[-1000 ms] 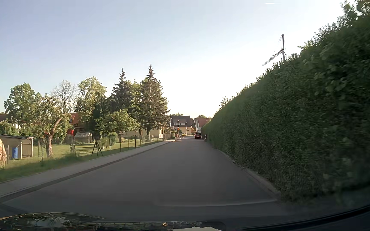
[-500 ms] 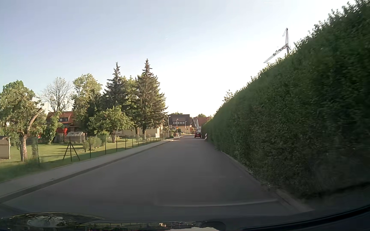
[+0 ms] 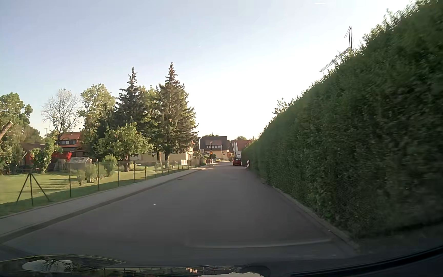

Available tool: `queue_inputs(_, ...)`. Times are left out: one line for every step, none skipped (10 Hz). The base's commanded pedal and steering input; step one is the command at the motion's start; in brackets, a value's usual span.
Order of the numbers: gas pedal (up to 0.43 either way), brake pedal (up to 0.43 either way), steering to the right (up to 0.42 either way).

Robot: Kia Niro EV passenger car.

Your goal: Follow the waypoints while adhering to traffic rules and regulations

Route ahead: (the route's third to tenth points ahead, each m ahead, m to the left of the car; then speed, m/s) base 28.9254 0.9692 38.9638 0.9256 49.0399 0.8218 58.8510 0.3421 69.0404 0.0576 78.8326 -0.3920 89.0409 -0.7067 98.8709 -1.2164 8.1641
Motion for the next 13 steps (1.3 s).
queue_inputs(0.220, 0.000, 0.000)
queue_inputs(0.197, 0.000, 0.000)
queue_inputs(0.189, 0.000, 0.000)
queue_inputs(0.177, 0.000, 0.000)
queue_inputs(0.177, 0.000, 0.000)
queue_inputs(0.177, 0.000, 0.000)
queue_inputs(0.177, 0.000, 0.000)
queue_inputs(0.177, 0.000, 0.000)
queue_inputs(0.177, 0.000, 0.000)
queue_inputs(0.177, 0.000, 0.000)
queue_inputs(0.157, 0.000, 0.000)
queue_inputs(0.150, 0.000, 0.000)
queue_inputs(0.150, 0.000, 0.003)
